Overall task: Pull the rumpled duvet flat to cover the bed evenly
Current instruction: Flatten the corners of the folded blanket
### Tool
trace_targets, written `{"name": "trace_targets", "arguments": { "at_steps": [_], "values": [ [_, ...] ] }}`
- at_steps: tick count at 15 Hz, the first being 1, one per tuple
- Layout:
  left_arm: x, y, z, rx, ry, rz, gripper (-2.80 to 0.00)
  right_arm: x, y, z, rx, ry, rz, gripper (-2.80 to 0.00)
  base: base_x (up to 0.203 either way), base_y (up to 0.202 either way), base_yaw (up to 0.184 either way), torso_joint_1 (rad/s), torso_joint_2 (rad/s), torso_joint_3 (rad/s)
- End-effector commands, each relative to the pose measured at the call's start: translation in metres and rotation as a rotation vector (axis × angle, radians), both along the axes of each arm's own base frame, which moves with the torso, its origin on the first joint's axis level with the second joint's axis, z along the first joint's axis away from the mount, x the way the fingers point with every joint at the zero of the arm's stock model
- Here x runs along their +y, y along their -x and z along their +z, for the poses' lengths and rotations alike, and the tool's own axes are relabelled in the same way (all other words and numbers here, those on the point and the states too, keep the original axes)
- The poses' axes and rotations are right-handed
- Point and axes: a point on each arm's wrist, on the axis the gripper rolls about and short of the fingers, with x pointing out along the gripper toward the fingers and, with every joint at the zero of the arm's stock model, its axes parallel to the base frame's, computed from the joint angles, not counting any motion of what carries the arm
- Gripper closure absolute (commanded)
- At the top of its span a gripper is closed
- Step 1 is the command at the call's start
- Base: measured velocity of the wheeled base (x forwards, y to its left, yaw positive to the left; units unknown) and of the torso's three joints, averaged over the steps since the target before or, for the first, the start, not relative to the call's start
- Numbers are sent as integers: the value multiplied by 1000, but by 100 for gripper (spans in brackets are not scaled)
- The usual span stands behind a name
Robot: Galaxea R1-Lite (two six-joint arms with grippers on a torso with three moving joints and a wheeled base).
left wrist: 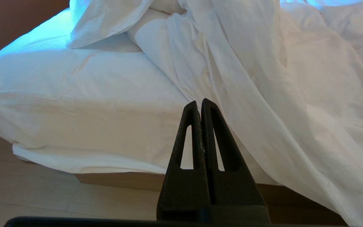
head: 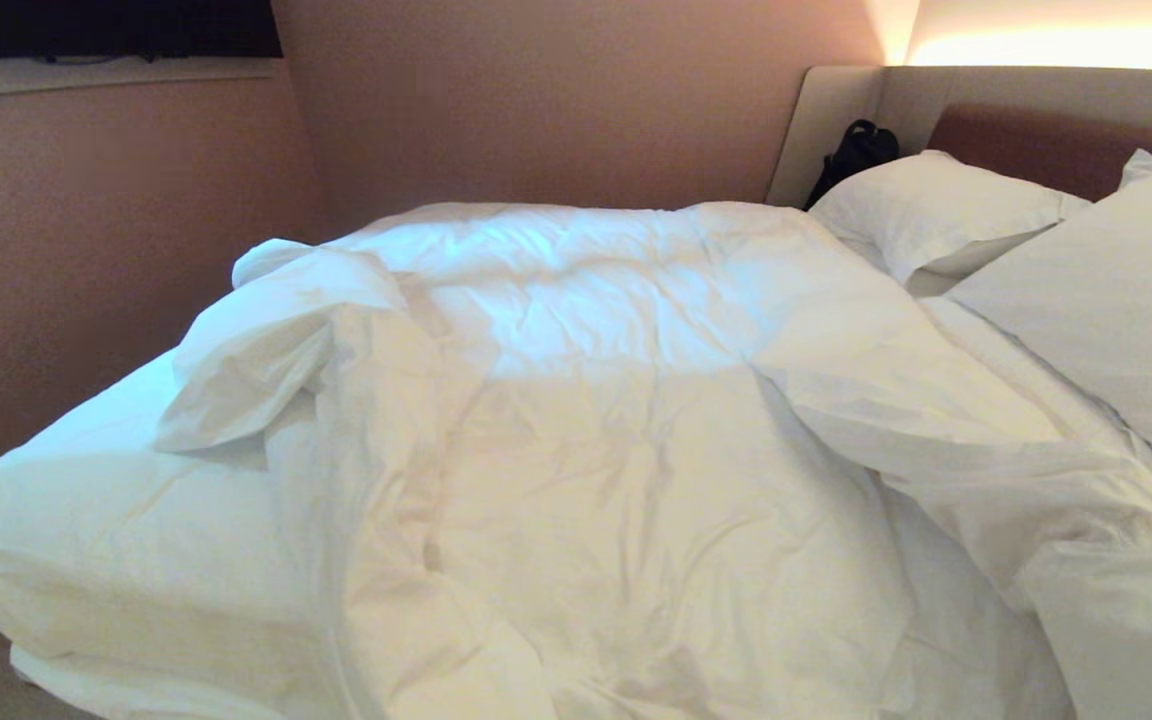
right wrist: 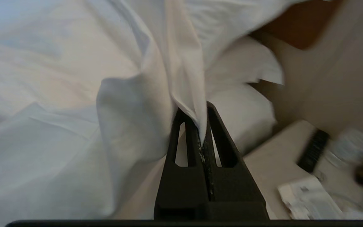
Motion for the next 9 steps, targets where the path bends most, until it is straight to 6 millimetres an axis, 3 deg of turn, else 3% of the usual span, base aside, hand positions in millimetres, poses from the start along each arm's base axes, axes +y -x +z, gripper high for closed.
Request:
{"name": "trace_targets", "arguments": {
  "at_steps": [1,5,9],
  "values": [
    [0,0,0,0,0,1,0,-2,17,-11,-22,0,-33,0,0,0,0,0,0,0],
    [0,0,0,0,0,-1,0,-3,41,-31,24,4,-20,0,0,0,0,0,0,0],
    [0,0,0,0,0,-1,0,-2,43,-34,48,3,13,0,0,0,0,0,0,0]
  ]
}}
